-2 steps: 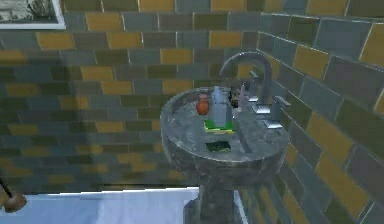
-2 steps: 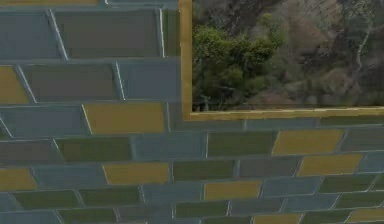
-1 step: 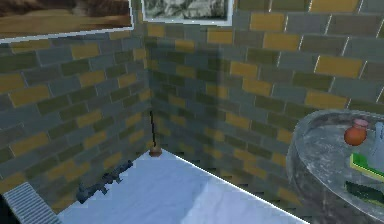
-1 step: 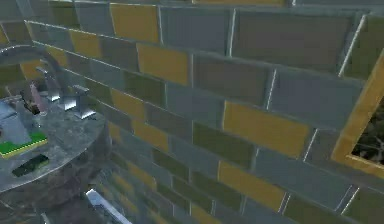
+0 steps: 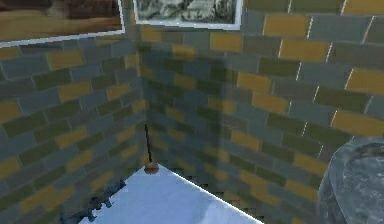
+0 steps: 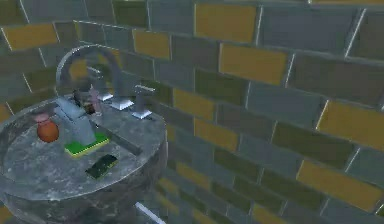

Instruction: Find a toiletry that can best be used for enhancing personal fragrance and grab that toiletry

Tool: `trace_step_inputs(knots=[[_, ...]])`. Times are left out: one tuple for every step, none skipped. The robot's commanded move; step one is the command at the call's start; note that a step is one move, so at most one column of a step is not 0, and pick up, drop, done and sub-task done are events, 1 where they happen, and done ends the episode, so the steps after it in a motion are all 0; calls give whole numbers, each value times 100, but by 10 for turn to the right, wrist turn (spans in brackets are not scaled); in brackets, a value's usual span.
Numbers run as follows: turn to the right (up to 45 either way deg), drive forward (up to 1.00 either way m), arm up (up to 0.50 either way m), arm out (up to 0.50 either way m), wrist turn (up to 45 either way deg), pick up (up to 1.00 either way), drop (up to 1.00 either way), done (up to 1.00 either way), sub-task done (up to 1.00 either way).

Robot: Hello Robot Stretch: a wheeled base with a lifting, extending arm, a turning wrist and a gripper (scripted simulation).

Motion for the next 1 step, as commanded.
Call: trace_step_inputs(knots=[[-180,0,0,0,0,0,0,0,0]])
